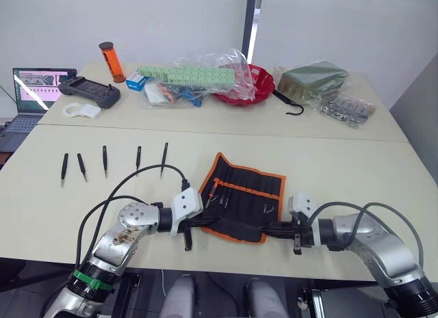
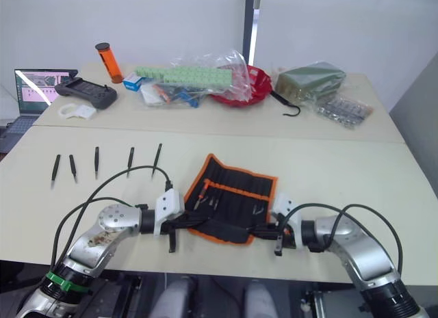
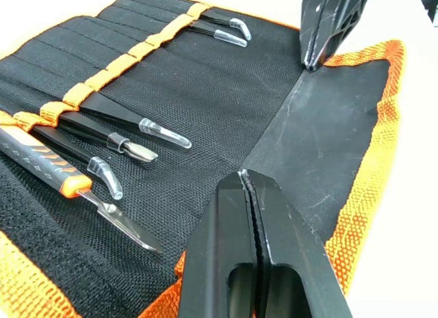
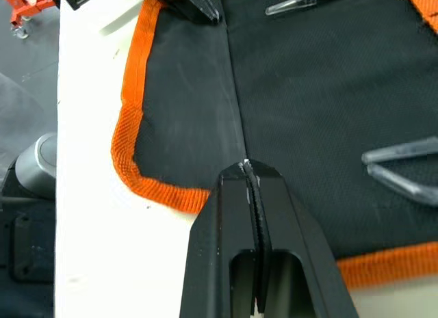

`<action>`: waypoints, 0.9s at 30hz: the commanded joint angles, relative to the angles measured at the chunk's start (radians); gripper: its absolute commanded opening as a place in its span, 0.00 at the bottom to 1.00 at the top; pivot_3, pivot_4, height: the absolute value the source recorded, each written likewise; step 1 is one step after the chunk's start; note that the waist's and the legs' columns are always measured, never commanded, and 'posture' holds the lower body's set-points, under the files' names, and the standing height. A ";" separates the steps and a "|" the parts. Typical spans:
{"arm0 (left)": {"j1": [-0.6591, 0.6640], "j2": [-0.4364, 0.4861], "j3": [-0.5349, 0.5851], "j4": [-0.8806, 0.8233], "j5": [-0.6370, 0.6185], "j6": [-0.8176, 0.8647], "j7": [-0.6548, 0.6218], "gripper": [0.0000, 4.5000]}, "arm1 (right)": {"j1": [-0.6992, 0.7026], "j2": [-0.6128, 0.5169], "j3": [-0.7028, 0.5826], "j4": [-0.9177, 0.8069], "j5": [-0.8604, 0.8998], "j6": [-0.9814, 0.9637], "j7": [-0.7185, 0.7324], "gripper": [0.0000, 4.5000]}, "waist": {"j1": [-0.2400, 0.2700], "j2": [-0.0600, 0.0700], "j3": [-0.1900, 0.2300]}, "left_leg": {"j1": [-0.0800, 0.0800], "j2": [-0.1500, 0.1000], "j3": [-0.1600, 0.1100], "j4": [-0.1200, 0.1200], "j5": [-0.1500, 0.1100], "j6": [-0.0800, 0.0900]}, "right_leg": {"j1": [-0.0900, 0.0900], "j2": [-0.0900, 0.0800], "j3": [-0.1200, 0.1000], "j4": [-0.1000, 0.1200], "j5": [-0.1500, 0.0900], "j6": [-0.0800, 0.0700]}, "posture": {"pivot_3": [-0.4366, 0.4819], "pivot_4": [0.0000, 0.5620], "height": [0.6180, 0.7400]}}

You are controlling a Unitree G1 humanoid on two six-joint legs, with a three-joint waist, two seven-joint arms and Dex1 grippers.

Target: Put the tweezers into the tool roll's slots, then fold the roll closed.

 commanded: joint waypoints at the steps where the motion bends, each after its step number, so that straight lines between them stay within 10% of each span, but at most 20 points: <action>1: -0.002 0.003 -0.015 0.016 0.024 -0.009 -0.005 0.01 | -0.035 0.039 -0.003 -0.054 0.051 0.044 -0.012 0.00 | 0.000 0.000 0.000 | 0.000 0.000 0.000 0.000 0.000 0.000 | 0.000 0.000 0.000 0.000 0.000 0.000 | 0.48 0.27 1.00; 13: -0.005 0.002 -0.029 0.010 0.055 -0.008 0.005 0.01 | -0.173 0.203 0.180 0.054 -0.020 0.065 -0.017 0.00 | 0.001 0.000 0.000 | 0.000 0.000 0.000 0.000 0.000 0.000 | 0.000 0.000 0.000 0.000 0.003 -0.005 | 0.48 0.27 1.00; 27: 0.030 0.018 -0.010 0.003 0.059 -0.021 0.020 0.01 | -0.039 0.116 0.146 0.030 0.021 0.101 0.033 0.00 | 0.001 0.000 0.000 | 0.003 0.000 0.000 0.000 0.000 0.000 | 0.003 0.000 0.000 -0.001 0.000 0.000 | 0.48 0.27 1.00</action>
